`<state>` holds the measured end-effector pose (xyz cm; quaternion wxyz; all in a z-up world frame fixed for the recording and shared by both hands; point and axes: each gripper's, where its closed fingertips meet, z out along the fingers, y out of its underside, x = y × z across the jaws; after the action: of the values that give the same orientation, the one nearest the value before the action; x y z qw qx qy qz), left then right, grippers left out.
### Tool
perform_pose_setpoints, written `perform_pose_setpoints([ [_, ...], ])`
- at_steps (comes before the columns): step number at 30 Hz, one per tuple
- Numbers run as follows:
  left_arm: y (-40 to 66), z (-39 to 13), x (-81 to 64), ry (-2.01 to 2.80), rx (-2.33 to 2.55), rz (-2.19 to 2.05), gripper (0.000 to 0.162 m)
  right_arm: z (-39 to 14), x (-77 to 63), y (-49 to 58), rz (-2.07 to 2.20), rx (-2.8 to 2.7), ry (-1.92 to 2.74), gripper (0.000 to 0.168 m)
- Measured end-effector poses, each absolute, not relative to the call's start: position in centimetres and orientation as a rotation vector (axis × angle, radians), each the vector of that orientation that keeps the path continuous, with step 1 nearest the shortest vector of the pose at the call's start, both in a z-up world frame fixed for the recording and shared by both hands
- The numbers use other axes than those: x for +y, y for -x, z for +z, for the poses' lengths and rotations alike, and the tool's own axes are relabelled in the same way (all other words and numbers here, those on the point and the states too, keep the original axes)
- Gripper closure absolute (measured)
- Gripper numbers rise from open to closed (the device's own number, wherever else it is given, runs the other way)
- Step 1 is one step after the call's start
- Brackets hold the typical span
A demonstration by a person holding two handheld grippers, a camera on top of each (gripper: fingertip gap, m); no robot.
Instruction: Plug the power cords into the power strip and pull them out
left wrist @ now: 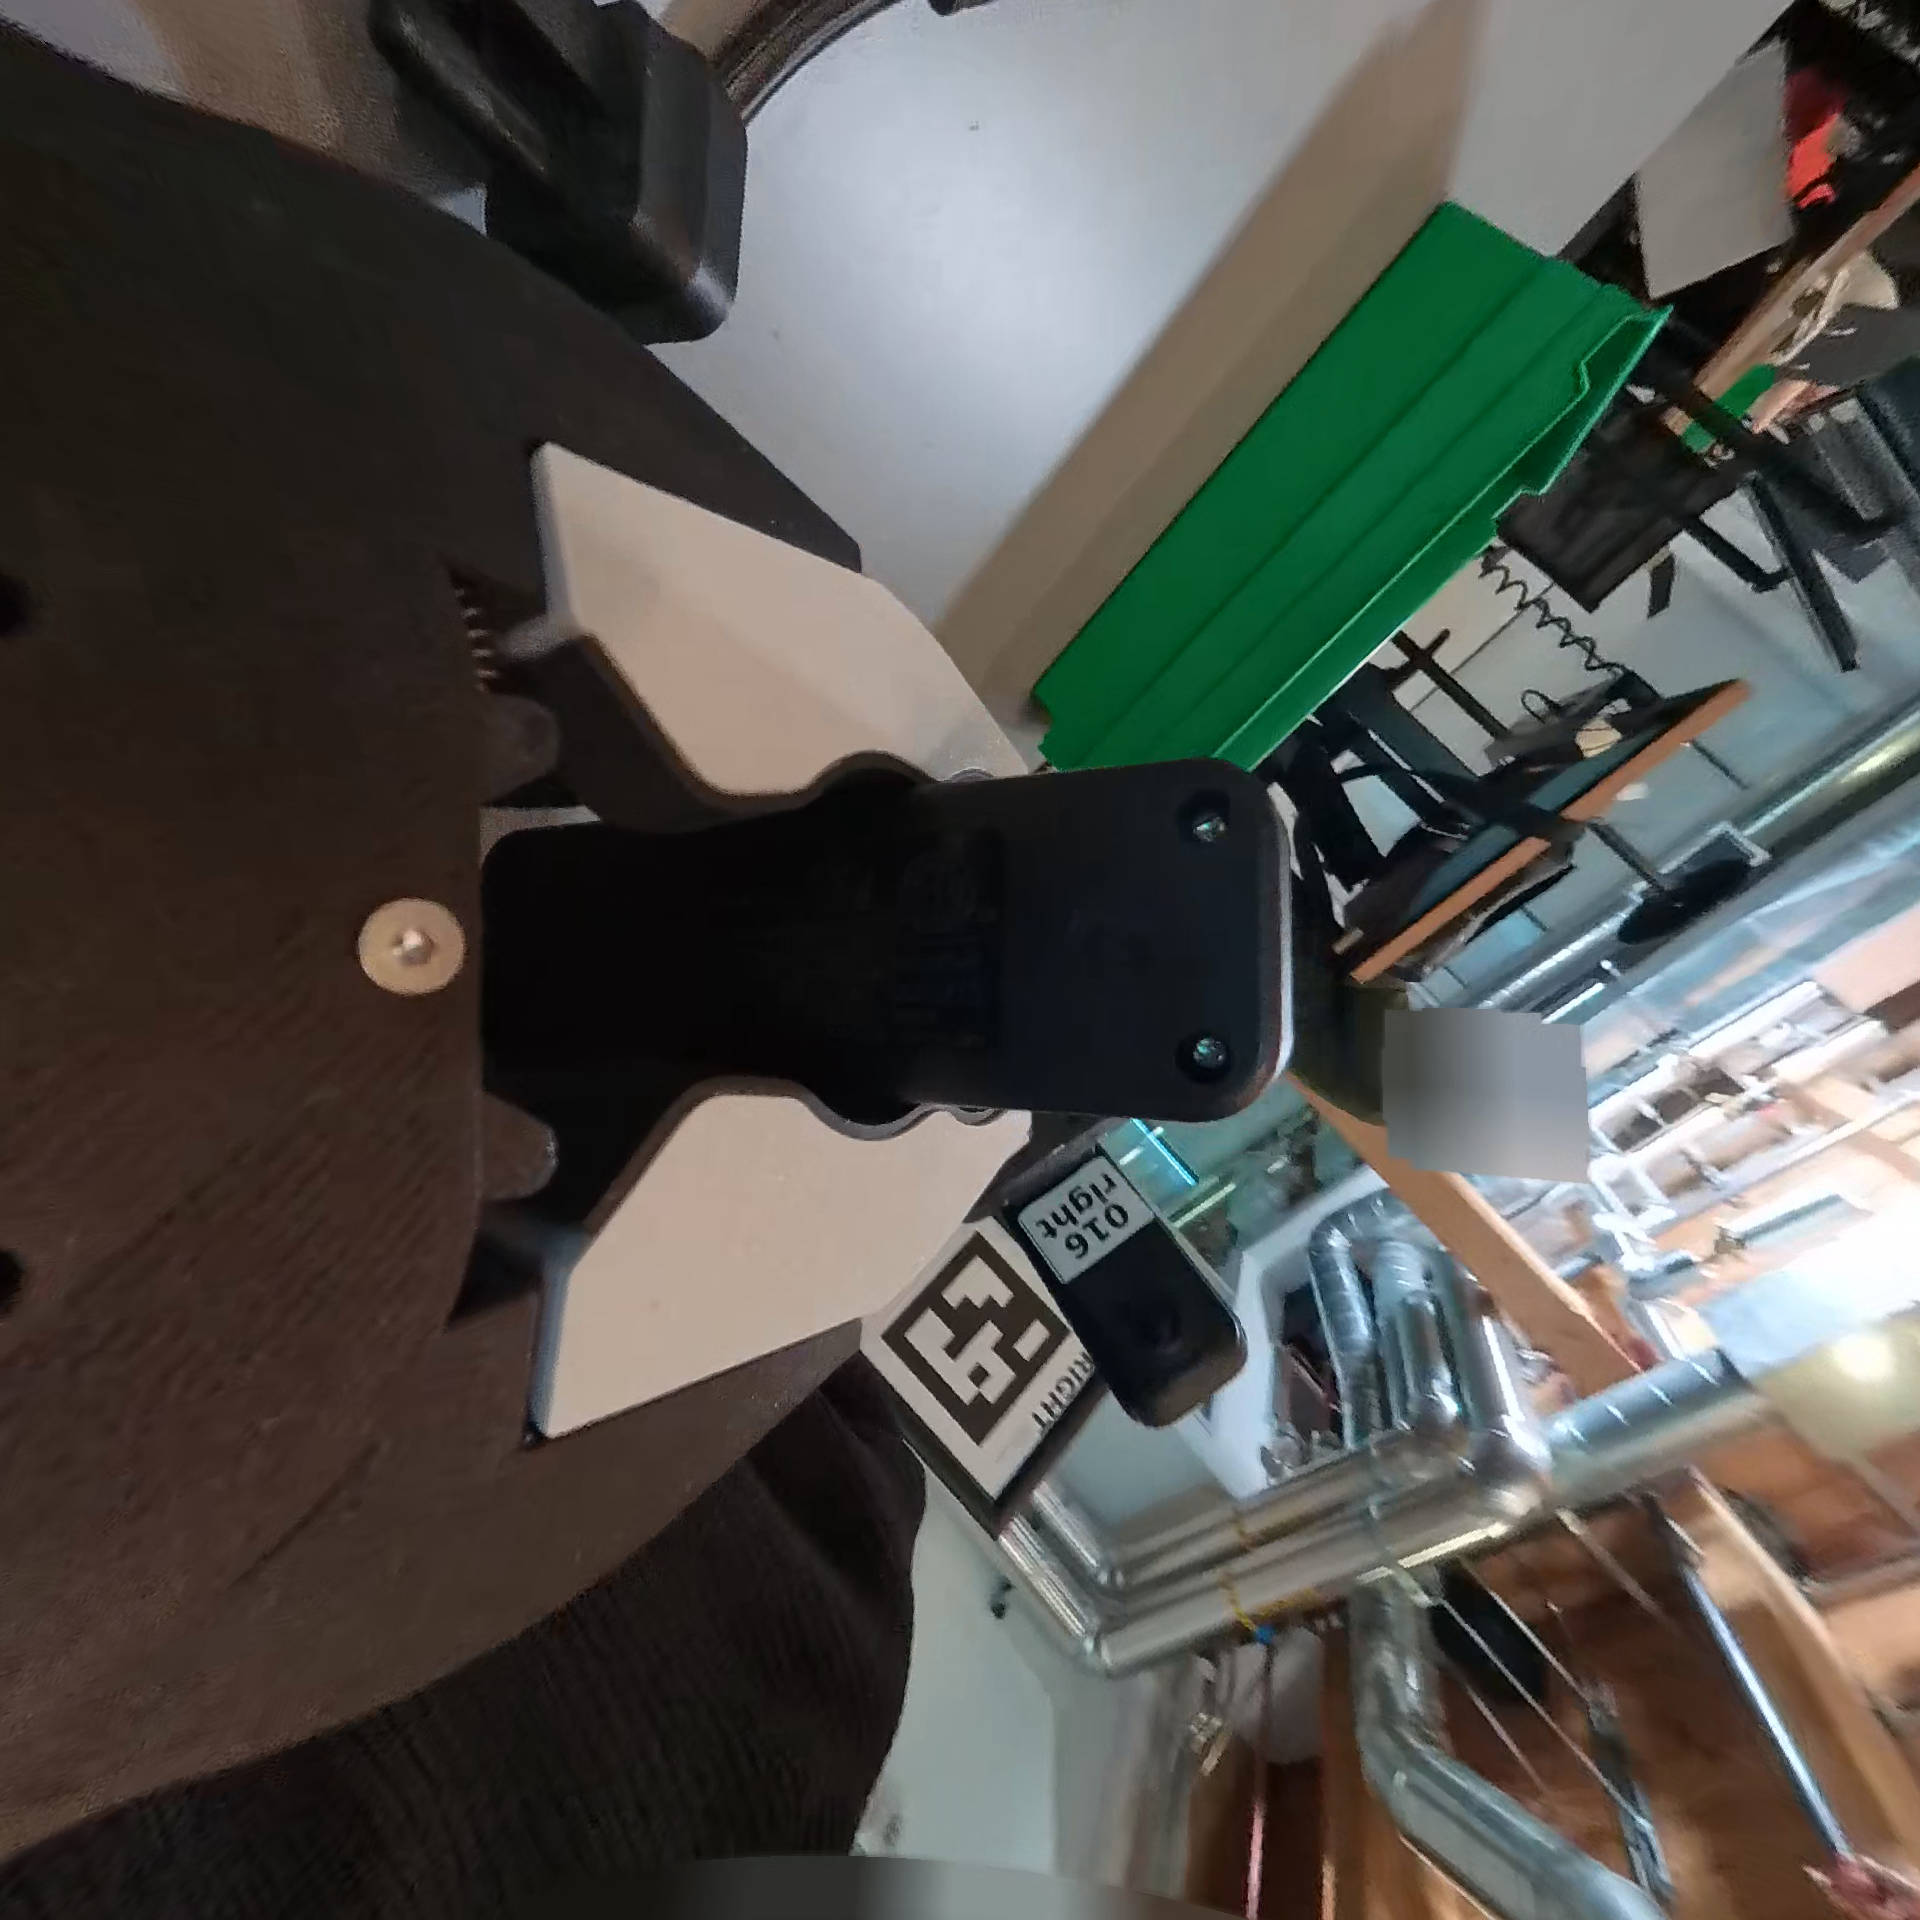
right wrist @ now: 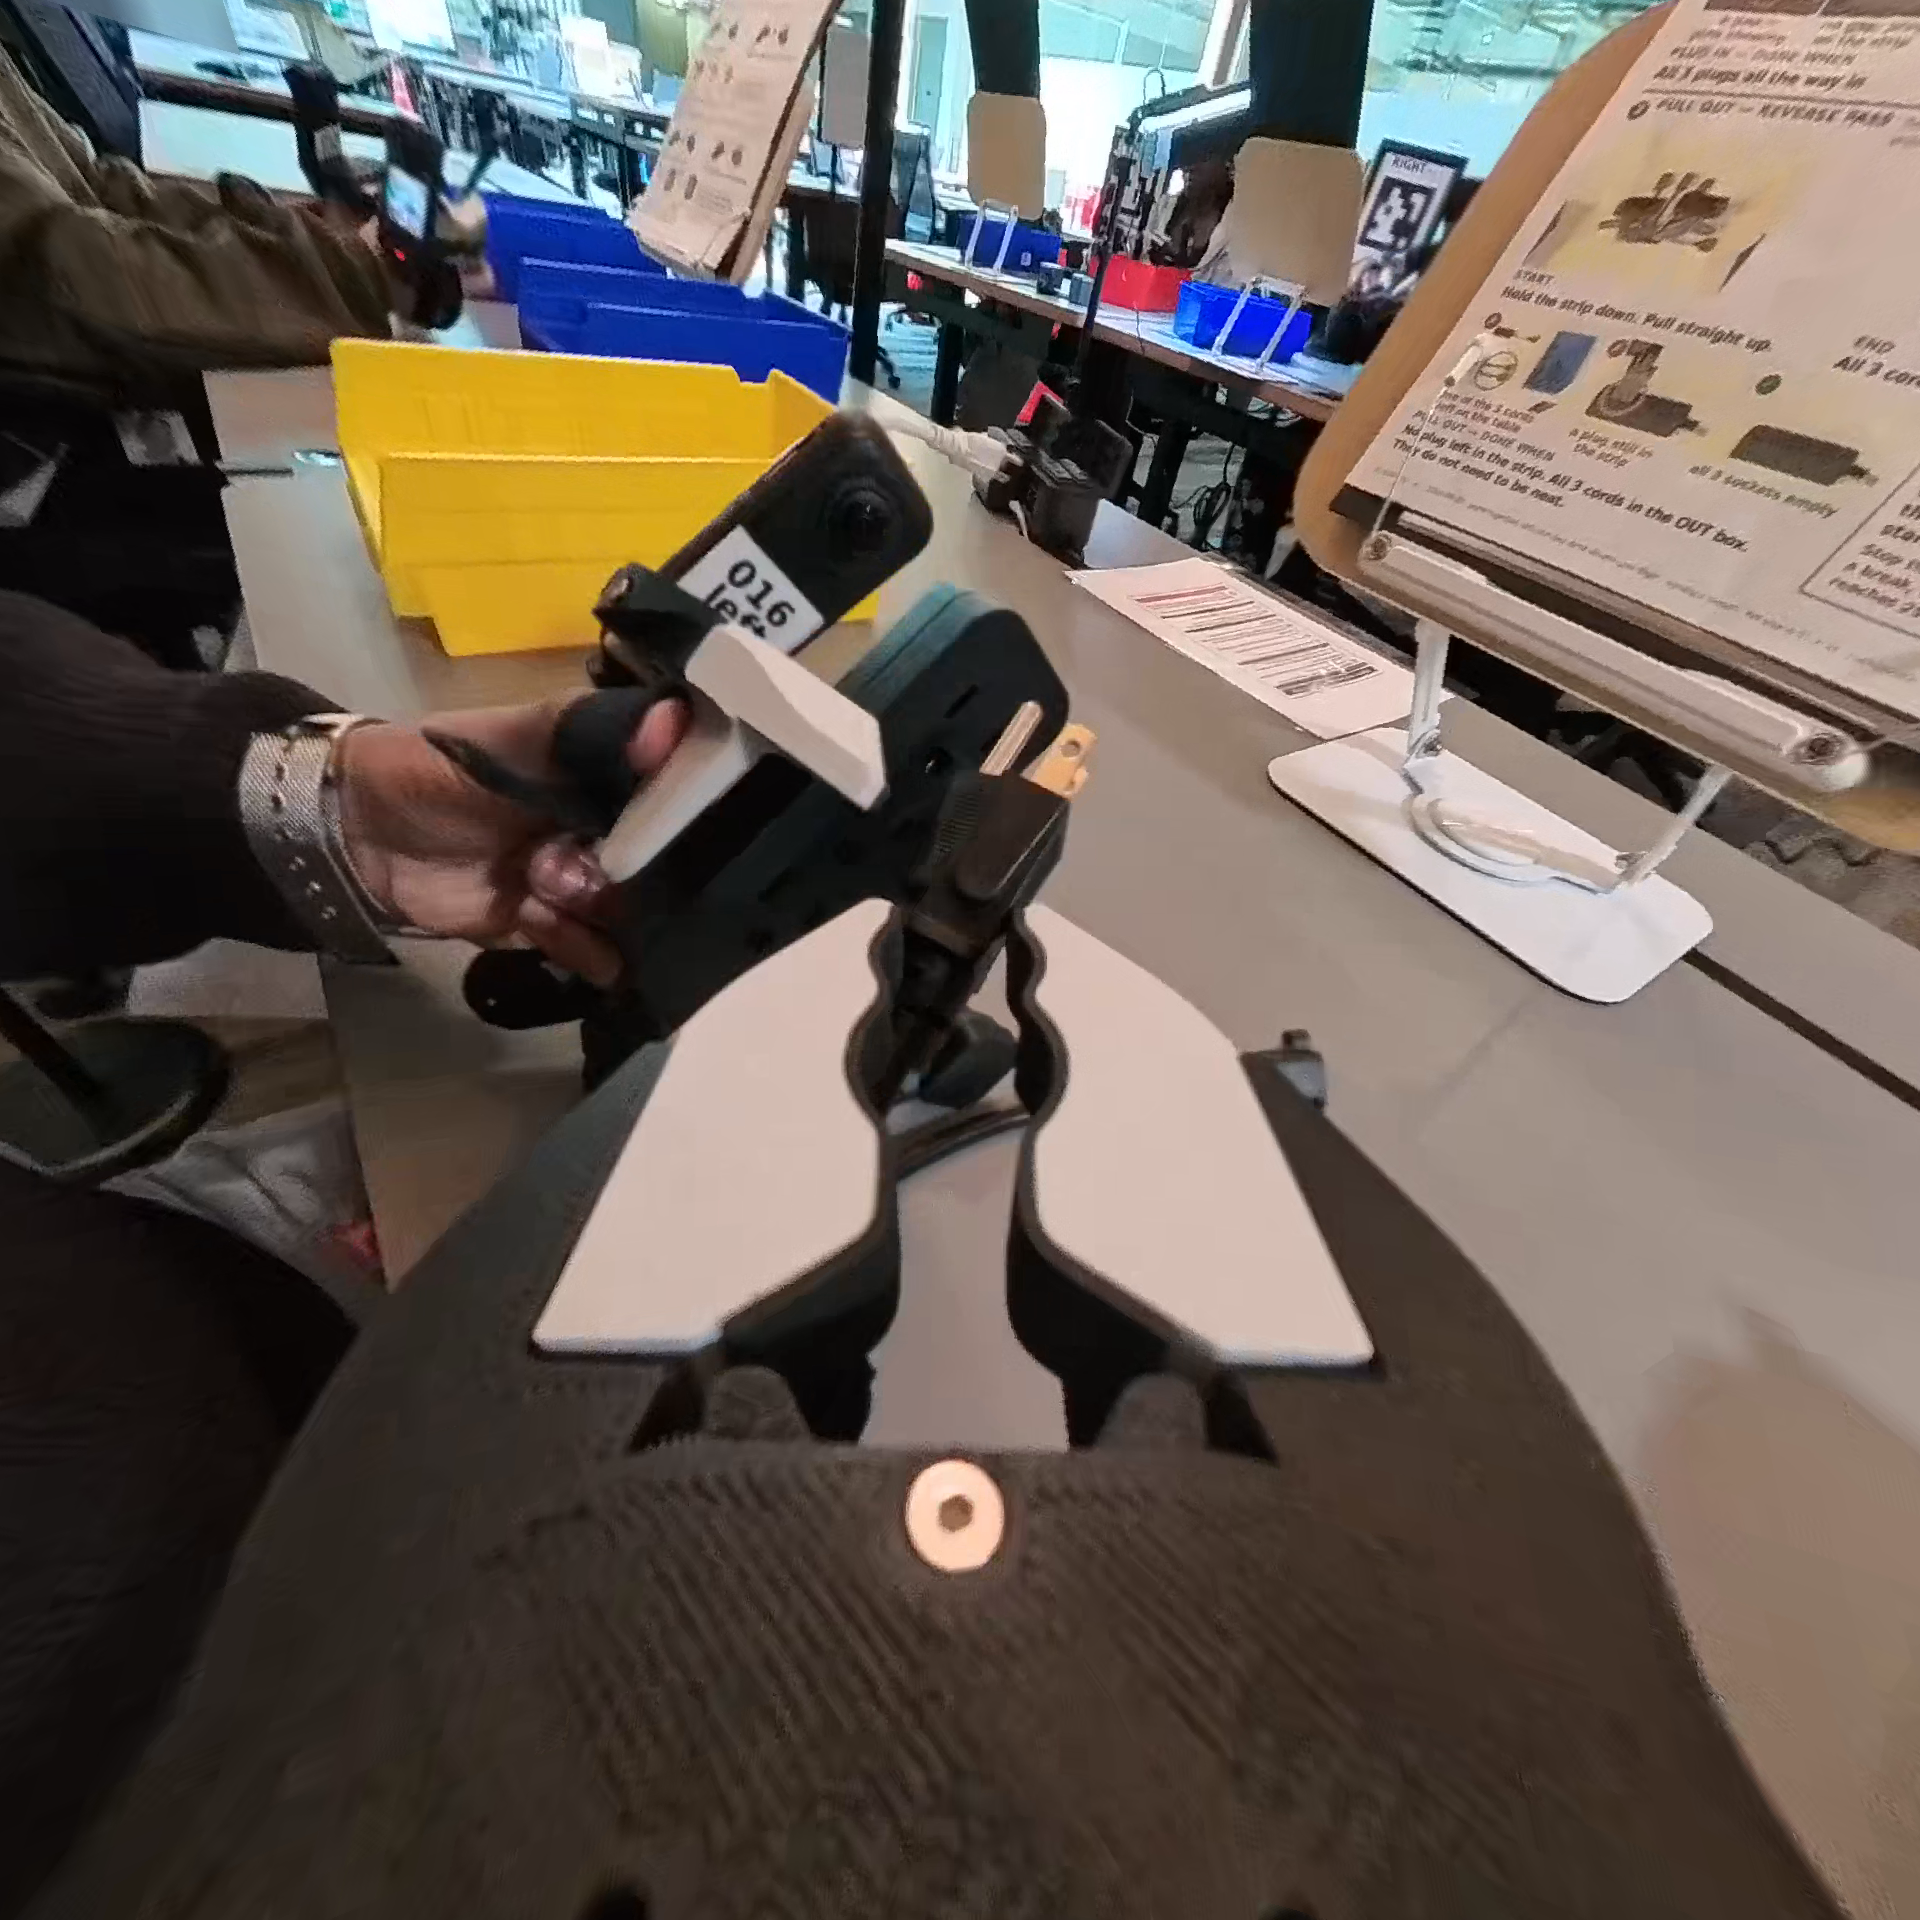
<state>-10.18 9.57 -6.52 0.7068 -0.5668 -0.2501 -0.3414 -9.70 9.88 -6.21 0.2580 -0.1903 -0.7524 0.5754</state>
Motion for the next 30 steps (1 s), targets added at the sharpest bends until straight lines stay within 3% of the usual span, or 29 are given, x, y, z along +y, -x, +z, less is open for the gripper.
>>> perform_pose_setpoints([
  [18, 9.7, -7.4, 10.4, 1.332, -0.591, -0.764, 0.109, -7.1, 9.6, 9.1, 0.995, -1.961, 0.115, 0.150],
  [25, 10.0, -7.1, 10.1, 1.286, -0.607, -0.776, 0.110, -7.0, 9.5, 9.8, 1.111, -1.887, 0.130, 0.149],
  [30, 9.9, -7.4, 10.4, 1.280, -0.621, -0.793, 0.110, -7.7, 9.2, 9.7, 1.303, -1.970, 0.232, 0.168],
])
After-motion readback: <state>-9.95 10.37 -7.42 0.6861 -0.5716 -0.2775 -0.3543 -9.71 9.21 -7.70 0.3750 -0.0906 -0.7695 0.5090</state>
